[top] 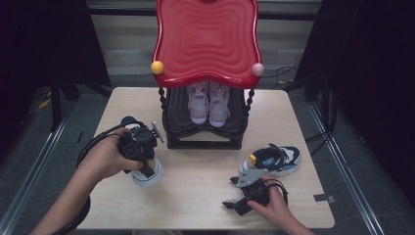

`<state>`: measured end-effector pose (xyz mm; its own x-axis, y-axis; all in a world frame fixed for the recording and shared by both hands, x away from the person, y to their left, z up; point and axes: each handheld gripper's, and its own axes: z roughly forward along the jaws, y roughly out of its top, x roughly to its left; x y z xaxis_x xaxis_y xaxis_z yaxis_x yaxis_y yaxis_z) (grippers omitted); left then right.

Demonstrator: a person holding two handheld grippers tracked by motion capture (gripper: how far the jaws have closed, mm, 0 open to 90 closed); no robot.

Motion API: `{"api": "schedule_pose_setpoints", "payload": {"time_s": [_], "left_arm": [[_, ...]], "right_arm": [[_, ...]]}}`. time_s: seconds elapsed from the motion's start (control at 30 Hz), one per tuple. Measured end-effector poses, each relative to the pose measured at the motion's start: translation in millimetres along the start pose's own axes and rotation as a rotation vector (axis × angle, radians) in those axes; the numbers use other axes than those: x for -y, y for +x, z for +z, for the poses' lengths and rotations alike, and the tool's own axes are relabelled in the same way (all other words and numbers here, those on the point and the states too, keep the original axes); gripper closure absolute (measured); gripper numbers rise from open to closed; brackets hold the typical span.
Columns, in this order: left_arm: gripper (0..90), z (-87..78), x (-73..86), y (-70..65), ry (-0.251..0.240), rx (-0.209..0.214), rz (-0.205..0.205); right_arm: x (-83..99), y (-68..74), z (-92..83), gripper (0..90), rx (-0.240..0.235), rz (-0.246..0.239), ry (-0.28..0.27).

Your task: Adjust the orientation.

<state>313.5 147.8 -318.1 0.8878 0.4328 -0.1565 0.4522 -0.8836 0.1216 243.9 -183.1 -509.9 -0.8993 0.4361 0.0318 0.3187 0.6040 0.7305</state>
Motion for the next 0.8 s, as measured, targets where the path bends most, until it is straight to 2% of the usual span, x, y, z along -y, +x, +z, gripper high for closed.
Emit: {"api": "schedule_pose_setpoints", "payload": {"time_s": [0.17,0.27,0.33,0.37,0.43,0.53,0.8], "left_arm": [[71.3,-11.6,-5.2,-4.7,0.004,-0.009,0.005],[71.4,-19.1,-7.6,-5.5,-0.002,-0.018,0.025],[71.4,-22.8,-9.0,-6.3,-0.009,-0.015,0.017],[71.4,-25.4,-9.7,-5.1,-0.003,-0.014,0.03],[71.4,-28.5,-10.7,-5.1,-0.012,-0.016,0.017],[71.4,-34.2,-12.3,-3.3,0.001,-0.02,0.027],[71.4,-49.6,-16.7,-2.1,-0.004,-0.03,0.034]], "right_arm": [[-0.1,-0.1,-0.1,12.9,-0.001,-0.001,0.001],[-0.1,-0.1,-0.1,13.0,-0.001,-0.001,0.001],[0.0,-0.2,0.0,13.0,0.0,-0.003,0.002],[-0.1,-0.1,-0.1,12.9,-0.001,-0.001,0.002],[0.0,-0.2,0.0,13.0,0.0,-0.003,0.002],[0.0,-0.2,0.0,13.0,0.0,-0.003,0.002],[-0.1,-0.4,0.0,12.9,-0.001,-0.004,0.002]]}}
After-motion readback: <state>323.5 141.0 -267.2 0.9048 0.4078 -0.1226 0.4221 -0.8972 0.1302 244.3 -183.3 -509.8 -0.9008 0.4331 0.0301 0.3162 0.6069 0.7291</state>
